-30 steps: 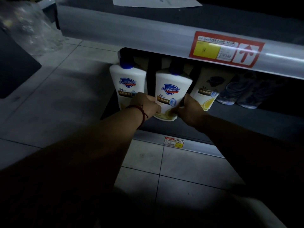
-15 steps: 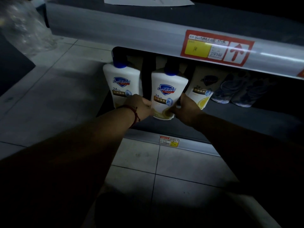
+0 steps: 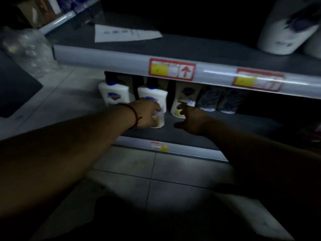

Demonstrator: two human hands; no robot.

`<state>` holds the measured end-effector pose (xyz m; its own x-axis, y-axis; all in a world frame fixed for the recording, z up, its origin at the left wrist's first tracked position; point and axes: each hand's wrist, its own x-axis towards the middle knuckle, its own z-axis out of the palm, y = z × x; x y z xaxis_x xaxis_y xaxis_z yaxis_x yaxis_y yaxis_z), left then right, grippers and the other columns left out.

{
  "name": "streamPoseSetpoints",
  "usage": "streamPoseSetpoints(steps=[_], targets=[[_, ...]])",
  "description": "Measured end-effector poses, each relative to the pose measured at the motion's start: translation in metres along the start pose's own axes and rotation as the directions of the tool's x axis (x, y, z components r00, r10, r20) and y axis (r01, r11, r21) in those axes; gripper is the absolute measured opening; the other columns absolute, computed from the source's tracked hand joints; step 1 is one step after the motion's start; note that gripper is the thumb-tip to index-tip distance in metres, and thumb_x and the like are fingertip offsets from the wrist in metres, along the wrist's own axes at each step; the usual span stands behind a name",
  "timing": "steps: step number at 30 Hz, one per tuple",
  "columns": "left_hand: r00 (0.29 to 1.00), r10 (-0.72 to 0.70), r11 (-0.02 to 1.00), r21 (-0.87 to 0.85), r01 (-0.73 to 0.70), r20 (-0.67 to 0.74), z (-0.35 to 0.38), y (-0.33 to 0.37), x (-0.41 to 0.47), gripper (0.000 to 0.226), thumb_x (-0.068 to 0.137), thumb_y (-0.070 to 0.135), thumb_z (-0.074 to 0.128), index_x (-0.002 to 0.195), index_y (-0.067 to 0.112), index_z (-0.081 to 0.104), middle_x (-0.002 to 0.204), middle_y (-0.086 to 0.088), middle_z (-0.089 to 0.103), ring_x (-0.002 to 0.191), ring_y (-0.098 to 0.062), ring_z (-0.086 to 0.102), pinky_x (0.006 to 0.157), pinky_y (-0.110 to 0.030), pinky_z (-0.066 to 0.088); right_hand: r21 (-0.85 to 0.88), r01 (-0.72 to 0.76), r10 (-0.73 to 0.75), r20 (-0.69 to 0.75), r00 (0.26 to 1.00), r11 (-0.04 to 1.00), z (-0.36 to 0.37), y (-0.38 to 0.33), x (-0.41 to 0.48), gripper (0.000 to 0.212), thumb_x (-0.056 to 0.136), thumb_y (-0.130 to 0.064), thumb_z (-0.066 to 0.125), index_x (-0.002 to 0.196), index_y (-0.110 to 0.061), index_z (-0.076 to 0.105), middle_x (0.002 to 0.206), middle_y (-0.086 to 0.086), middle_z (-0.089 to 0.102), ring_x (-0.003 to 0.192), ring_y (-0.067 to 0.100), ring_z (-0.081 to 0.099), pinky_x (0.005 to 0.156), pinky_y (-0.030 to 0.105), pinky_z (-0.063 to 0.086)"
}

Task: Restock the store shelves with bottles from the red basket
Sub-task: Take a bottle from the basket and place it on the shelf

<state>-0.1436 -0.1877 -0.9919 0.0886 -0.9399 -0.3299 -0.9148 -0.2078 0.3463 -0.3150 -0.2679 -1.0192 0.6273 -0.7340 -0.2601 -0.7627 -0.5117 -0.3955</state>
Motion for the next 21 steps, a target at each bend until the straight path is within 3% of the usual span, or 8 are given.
streamPoseSetpoints(steps=[3,8,21], targets=[[0.999,0.017,1.0,-0.021,-0.018,-0.039,-0.016,0.043,-0.017,0.065,0.083,0.031,0.075,0.141,0.016,0.049,0.137,-0.007,0.058,0.123,-0.022,0.056,0.105,-0.033,0.044,-0.045,0.027,-0.029,-0.043,0.999,0.999,-0.036,0.023,-0.036,0.078,0.086,-0.035,0.072,0.149,-0.01,0.034,0.148,0.014,0.046,0.135,0.028,0.045,0.107,0.03,0.037],[0.994,0.061,0.998,-0.003,-0.061,-0.094,-0.017,0.125,-0.029,0.061,0.082,0.028,0.077,0.137,0.017,0.053,0.131,-0.005,0.061,0.117,-0.021,0.059,0.101,-0.033,0.047,-0.07,0.015,-0.023,-0.122,0.992,0.997,-0.094,0.075,-0.103,0.063,0.085,-0.033,0.073,0.136,-0.008,0.046,0.139,0.015,0.054,0.127,0.031,0.051,0.099,0.031,0.042],[0.944,0.324,0.926,0.221,-0.306,-0.053,0.018,0.359,-0.023,0.069,0.081,0.04,0.075,0.14,0.017,0.048,0.135,-0.005,0.058,0.121,-0.023,0.056,0.102,-0.03,0.044,0.117,-0.205,0.228,-0.246,0.942,0.972,-0.158,0.235,-0.261,0.069,0.079,-0.03,0.078,0.138,-0.011,0.047,0.136,0.011,0.057,0.123,0.027,0.055,0.095,0.026,0.042]])
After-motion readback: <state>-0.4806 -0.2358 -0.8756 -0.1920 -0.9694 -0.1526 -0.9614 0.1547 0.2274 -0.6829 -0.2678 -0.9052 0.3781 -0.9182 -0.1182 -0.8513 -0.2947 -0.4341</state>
